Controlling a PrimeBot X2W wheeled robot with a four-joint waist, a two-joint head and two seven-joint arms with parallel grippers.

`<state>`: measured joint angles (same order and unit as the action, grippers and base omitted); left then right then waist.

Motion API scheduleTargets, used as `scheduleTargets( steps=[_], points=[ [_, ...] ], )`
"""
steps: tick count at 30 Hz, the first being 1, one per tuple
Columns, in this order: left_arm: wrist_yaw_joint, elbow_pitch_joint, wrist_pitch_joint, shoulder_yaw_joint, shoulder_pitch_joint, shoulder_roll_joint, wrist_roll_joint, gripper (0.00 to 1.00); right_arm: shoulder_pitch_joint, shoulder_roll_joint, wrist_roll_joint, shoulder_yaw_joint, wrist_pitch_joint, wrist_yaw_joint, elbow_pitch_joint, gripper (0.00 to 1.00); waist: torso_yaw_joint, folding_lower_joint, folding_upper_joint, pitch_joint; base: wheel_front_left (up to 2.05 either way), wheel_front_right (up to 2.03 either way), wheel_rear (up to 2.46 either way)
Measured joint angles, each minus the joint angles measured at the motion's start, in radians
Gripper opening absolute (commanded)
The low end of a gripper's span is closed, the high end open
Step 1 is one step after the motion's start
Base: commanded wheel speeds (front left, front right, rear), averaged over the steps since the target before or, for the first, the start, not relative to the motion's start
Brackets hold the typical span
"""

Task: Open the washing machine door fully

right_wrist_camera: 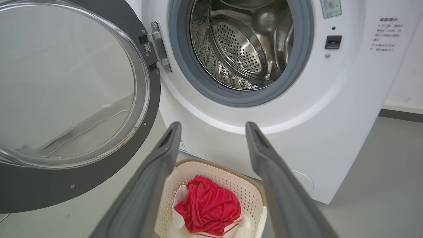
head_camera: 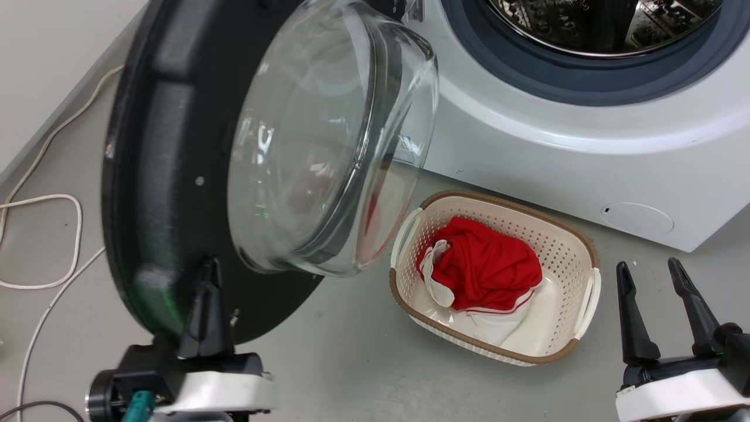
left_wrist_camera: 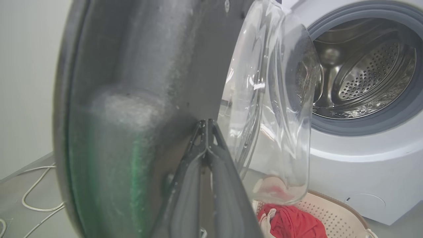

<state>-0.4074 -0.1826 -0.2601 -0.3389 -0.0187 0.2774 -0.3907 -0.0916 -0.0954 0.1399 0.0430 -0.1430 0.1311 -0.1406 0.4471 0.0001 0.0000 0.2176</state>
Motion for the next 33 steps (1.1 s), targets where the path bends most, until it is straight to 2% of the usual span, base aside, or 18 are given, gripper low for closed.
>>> scheduleTargets(
  steps=[6,19,25,33],
  points=[
    [0.048,0.034,-0.002,0.115,0.011,-0.005,-0.003,0.00,0.007,-0.012,0.003,0.000,0.007,0.000,-0.009,1.00,-0.009,0.0000,0.0000,0.022,0.00,0.00,0.00],
    [0.198,0.201,-0.003,0.342,0.110,-0.015,-0.056,0.00,0.035,-0.037,0.010,0.006,0.016,0.000,-0.022,1.00,-0.036,0.0000,0.0000,0.087,0.00,0.00,0.00],
    [0.252,0.293,-0.003,0.434,0.164,-0.003,-0.080,0.00,0.047,-0.046,0.012,0.006,0.016,0.000,-0.025,1.00,-0.048,0.0000,0.0000,0.113,0.00,0.00,0.00],
    [0.321,0.441,-0.003,0.508,0.246,0.032,-0.095,0.00,0.062,-0.060,0.018,0.005,0.020,0.000,-0.027,1.00,-0.053,0.0000,0.0000,0.140,0.00,0.00,0.00]
  ],
)
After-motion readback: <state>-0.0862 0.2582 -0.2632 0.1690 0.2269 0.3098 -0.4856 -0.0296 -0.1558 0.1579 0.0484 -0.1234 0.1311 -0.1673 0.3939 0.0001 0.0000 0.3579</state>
